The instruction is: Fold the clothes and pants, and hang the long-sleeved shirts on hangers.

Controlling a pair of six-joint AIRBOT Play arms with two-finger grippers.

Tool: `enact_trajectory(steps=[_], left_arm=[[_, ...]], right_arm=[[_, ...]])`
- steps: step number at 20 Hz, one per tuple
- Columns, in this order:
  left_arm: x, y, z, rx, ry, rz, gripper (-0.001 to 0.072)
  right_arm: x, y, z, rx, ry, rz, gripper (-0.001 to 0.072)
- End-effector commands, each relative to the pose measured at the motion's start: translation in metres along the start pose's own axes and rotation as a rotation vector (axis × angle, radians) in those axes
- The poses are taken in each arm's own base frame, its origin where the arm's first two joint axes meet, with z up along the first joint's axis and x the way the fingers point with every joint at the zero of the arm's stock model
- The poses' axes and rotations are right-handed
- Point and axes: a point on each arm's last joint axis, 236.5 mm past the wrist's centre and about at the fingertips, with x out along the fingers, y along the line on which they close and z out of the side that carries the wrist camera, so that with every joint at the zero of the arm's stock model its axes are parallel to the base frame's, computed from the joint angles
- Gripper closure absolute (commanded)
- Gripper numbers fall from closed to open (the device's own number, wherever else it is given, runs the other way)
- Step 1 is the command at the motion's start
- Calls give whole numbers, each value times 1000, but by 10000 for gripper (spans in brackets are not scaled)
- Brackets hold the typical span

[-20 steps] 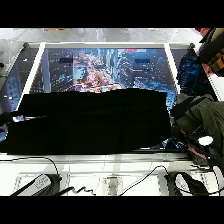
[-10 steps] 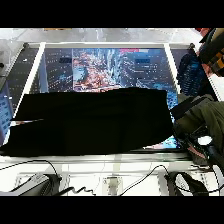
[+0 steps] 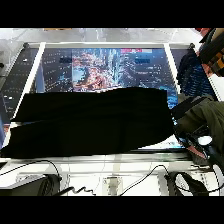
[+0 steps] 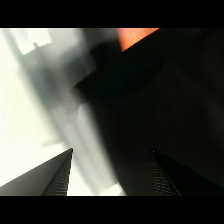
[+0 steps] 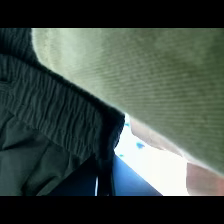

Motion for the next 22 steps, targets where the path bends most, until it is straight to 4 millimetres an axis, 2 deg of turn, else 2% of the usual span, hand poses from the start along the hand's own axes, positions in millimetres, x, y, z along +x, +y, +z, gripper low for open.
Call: enact_trajectory(steps=[1, 2, 4, 6, 7, 10, 13, 15, 16, 17, 19, 21, 22], left_arm=[[21, -22, 14, 7, -33, -88, 151], [28, -25, 10, 15, -7, -93, 208], [39, -33, 5, 27, 29, -109, 482], [37, -44, 9, 24, 16, -139, 667], [31, -52, 16, 18, -4, -167, 697], [-5, -81, 51, 55, -115, -232, 697], [-62, -124, 86, 180, -304, -318, 698], [-92, -150, 95, 255, -412, -376, 699], [-100, -158, 96, 277, -442, -390, 699], [-102, -162, 97, 294, -454, -383, 700], [-95, -173, 96, 320, -446, -381, 701], [-82, -195, 104, 335, -471, -365, 702], [-73, -207, 110, 339, -492, -351, 702]], right_arm=[[-1, 2, 3, -1, -7, 4, 691], [-1, 2, 2, -1, -6, 4, 691], [-1, 3, 2, -4, -2, 4, 692], [-6, 9, 8, -22, -8, 11, 692], [-11, 15, 16, -47, -26, 18, 692], [-46, 33, 38, -193, -84, 9, 692], [-94, 48, 45, -308, -140, 5, 692], [-127, 58, 47, -352, -209, 24, 692], [-141, 62, 45, -367, -233, 36, 692], [-154, 66, 42, -378, -253, 51, 692], [-168, 79, 42, -337, -296, 111, 693], [-165, 92, 52, -295, -322, 162, 693], [-156, 94, 62, -273, -328, 168, 693]])
